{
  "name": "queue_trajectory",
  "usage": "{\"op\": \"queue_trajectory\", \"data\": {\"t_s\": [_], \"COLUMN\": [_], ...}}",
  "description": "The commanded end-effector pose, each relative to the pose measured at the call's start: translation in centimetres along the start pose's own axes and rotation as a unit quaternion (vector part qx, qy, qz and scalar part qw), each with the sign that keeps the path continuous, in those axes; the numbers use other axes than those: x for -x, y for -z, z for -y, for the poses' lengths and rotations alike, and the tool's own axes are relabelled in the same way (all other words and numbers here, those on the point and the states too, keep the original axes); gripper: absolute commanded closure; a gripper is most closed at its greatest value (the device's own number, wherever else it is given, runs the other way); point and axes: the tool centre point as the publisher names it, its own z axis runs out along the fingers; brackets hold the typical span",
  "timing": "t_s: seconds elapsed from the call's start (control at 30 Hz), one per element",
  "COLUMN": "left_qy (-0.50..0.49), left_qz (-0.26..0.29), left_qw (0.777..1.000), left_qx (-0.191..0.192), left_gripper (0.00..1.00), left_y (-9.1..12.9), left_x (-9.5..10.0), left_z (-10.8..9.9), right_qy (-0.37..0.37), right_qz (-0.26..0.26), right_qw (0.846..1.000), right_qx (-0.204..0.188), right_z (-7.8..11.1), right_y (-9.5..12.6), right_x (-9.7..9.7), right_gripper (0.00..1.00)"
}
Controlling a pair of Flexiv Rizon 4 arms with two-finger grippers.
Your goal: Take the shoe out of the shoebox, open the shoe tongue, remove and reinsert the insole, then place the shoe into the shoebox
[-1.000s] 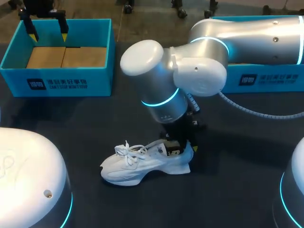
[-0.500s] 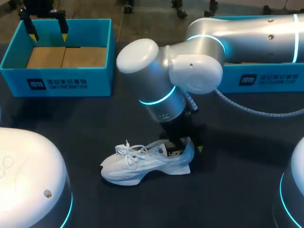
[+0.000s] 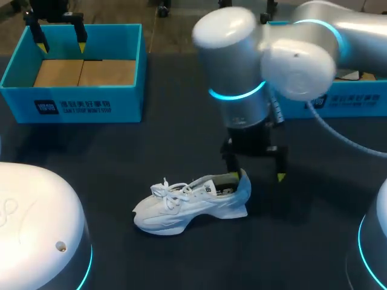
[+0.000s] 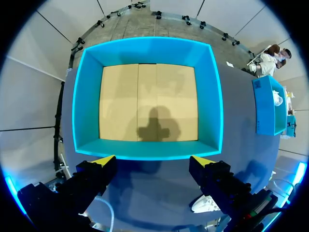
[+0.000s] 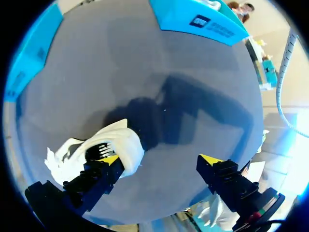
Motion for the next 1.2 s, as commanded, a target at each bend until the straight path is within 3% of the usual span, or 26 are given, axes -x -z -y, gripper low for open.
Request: {"op": "queue_trajectory", "data": {"t_s": [0.03,0.17,0.3,0.53,0.6,0.67,0.7,0.73,1.2], "left_qy": [0.0,0.0,0.0,0.0,0.0,0.0,0.0,0.0,0.0], "left_qz": [0.001,0.001,0.001,0.001,0.001,0.001,0.001,0.001,0.001], "left_qw": [1.0,1.0,1.0,1.0,1.0,1.0,1.0,1.0,1.0], "left_qx": [0.001,0.001,0.001,0.001,0.001,0.001,0.001,0.001,0.001], "left_gripper": [0.0,0.0,0.0,0.0,0.0,0.0,0.0,0.0,0.0], "left_y": [0.0,0.0,0.0,0.0,0.0,0.0,0.0,0.0,0.0], "left_x": [0.0,0.0,0.0,0.0,0.0,0.0,0.0,0.0,0.0], "left_z": [0.0,0.0,0.0,0.0,0.0,0.0,0.0,0.0,0.0], "right_qy": [-0.016,0.014,0.034,0.097,0.13,0.194,0.234,0.205,0.225], "right_qz": [-0.157,-0.182,-0.177,-0.226,-0.248,-0.298,-0.337,-0.351,-0.351], "right_qw": [0.987,0.983,0.983,0.969,0.959,0.935,0.911,0.914,0.909], "right_qx": [-0.011,-0.023,-0.035,-0.029,-0.029,-0.006,0.029,0.004,0.002], "right_z": [-0.5,-1.0,-1.1,-1.0,-1.2,-1.2,-1.1,-1.7,-2.0], "right_y": [0.7,1.2,1.4,0.8,0.8,1.0,1.5,1.7,1.4], "right_x": [3.4,4.4,3.6,3.0,3.5,4.0,4.9,5.8,5.6], "right_gripper": [0.0,0.0,0.0,0.0,0.0,0.0,0.0,0.0,0.0]}}
